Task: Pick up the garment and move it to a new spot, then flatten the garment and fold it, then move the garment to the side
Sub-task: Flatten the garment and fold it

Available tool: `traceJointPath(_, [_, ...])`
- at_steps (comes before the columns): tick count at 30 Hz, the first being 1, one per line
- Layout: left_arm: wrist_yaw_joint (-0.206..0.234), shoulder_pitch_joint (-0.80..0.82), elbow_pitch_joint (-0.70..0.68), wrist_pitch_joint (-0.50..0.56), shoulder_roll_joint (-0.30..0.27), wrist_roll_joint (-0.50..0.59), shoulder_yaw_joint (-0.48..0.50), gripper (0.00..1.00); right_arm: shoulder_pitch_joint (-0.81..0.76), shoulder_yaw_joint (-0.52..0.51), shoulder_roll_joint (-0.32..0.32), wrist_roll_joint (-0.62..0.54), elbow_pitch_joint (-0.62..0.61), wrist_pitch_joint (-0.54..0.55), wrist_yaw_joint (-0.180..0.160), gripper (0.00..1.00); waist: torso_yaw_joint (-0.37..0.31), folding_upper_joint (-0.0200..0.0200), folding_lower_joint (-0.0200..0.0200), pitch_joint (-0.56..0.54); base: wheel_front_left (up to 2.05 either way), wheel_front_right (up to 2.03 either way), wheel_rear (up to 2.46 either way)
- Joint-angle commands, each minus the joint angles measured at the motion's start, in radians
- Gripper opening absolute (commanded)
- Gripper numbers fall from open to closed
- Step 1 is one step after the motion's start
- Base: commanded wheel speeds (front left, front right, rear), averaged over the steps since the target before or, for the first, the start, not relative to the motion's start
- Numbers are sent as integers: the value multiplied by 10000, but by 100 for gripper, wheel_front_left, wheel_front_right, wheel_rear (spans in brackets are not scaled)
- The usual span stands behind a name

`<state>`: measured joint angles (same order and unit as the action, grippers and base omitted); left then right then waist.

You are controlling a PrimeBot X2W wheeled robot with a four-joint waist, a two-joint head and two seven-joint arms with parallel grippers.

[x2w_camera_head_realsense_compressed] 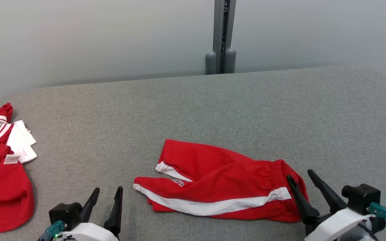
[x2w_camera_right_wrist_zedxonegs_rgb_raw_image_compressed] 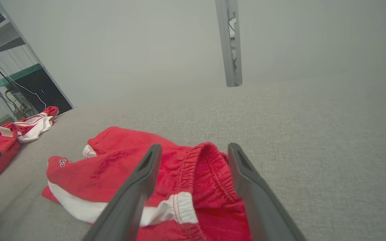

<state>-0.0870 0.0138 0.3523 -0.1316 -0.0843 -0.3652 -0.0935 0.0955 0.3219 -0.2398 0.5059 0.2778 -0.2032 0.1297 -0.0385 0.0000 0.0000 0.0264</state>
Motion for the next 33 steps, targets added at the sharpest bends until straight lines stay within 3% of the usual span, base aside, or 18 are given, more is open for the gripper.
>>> traceJointPath(1, [-52,180,69,72,-112,-45,-36,100,-81,167,-163,214,46,141,20,100,-22,0,0,33,0,0,0])
traceJointPath(12, [-351,1033,1042,1008,-590,-123,-944,100,493,1859,-868,2008,368,1077,20,100,-19,0,0,597,0,0,0])
traceJointPath(33, [-443,2506,2214,862,-1088,-1446,-2938,100,1596,3383,-1057,2891,827,797,21,100,-224,0,0,1203,0,0,0])
